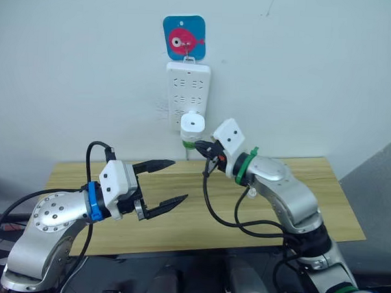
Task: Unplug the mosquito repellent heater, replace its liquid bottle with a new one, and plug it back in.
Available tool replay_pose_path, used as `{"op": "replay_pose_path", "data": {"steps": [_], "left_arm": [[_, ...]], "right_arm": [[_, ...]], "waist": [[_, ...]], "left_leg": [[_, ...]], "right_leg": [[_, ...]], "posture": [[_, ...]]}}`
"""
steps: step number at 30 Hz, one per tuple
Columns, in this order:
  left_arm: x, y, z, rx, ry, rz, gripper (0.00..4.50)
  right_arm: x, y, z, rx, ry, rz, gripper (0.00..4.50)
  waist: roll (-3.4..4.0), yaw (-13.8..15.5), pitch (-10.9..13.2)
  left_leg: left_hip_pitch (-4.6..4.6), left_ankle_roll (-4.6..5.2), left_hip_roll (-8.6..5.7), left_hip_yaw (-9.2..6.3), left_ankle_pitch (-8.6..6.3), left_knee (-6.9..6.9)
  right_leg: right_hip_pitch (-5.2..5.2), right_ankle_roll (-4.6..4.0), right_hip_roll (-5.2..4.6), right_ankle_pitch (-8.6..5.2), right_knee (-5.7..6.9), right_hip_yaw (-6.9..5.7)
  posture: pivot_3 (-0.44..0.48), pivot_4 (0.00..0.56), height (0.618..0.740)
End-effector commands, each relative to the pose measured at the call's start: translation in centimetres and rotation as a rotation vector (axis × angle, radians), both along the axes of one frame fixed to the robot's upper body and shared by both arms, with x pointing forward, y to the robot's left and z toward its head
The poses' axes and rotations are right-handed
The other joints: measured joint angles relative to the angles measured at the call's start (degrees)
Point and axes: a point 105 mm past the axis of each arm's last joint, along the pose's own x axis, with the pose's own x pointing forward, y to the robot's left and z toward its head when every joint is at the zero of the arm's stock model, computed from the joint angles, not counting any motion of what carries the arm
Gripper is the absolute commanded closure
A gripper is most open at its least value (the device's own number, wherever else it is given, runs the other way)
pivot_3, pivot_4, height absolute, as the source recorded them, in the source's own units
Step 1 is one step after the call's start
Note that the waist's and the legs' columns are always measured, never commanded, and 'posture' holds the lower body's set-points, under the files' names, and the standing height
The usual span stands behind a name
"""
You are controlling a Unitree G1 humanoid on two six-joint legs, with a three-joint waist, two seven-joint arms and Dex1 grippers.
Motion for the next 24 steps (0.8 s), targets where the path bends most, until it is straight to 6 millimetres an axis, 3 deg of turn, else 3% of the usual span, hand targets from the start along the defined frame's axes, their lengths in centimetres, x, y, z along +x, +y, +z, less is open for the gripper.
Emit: {"op": "replay_pose_path", "data": {"steps": [1, 3, 9, 13, 16, 20, 24], "left_arm": [[0.1, 0.5, 0.6, 0.0, -0.05, 0.025, 0.34], [0.2, 1.2, 0.2, 0.011, -0.034, 0.04, 0.01], [1.7, 5.7, -2.0, 0.152, 0.086, 0.118, 0.0], [2.2, 7.9, -1.9, 0.243, 0.138, 0.146, 0.0], [2.0, 9.4, -2.4, 0.307, 0.171, 0.169, 0.0], [1.7, 12.1, -4.3, 0.481, 0.191, 0.243, 0.0], [2.1, 13.2, -4.7, 0.521, 0.17, 0.26, 0.0]], "right_arm": [[-1.8, -0.5, 1.4, -0.008, -0.047, 0.09, 4.44], [-2.0, -1.6, 1.2, -0.06, -0.065, 0.088, 4.5], [-3.6, -7.8, 0.7, -0.31, -0.085, 0.1, 2.52], [-4.8, -12.6, 0.3, -0.479, -0.075, 0.11, 1.06], [-4.5, -16.8, -0.1, -0.613, -0.09, 0.05, 0.01], [-4.8, -21.0, -0.3, -0.721, -0.063, 0.014, 0.01], [-5.4, -22.5, -0.1, -0.718, -0.029, 0.014, 0.01]], "waist": [[0.0, 0.0, 0.0], [-0.01, 0.0, 0.0], [-0.04, 0.4, 0.0], [-0.13, 0.6, -0.1], [-0.29, 0.7, -0.3], [-0.4, 0.8, -0.7], [-0.4, 1.3, -1.2]], "left_leg": [[0.0, 0.0, 0.01, 0.0, 0.0, 0.0], [0.01, 0.0, 0.02, 0.0, 0.0, 0.0], [0.0, 0.0, -0.02, 0.02, 0.0, 0.0], [0.01, 0.01, -0.02, 0.14, 0.0, 0.02], [0.06, 0.01, 0.01, 0.22, 0.0, 0.02], [0.2, 0.01, 0.09, 0.49, 0.0, 0.01], [0.49, 0.0, 0.16, 0.67, 0.0, 0.01]], "right_leg": [[0.0, 0.0, 0.0, 0.0, 0.0, 0.0], [0.01, 0.0, 0.01, 0.0, 0.0, 0.0], [0.03, 0.01, 0.04, -0.01, -0.03, -0.11], [0.05, 0.03, 0.22, -0.02, -0.06, -0.07], [0.07, 0.03, 0.26, -0.02, -0.06, -0.01], [0.08, 0.02, 0.23, -0.02, -0.03, 0.15], [0.38, 0.02, 0.28, -0.02, -0.01, 0.14]], "posture": [[-0.118, 0.131, 0.73], [-0.111, 0.124, 0.73], [-0.074, 0.109, 0.73], [-0.052, 0.094, 0.73], [-0.039, 0.087, 0.73], [-0.024, 0.075, 0.73], [-0.019, 0.06, 0.73]]}}
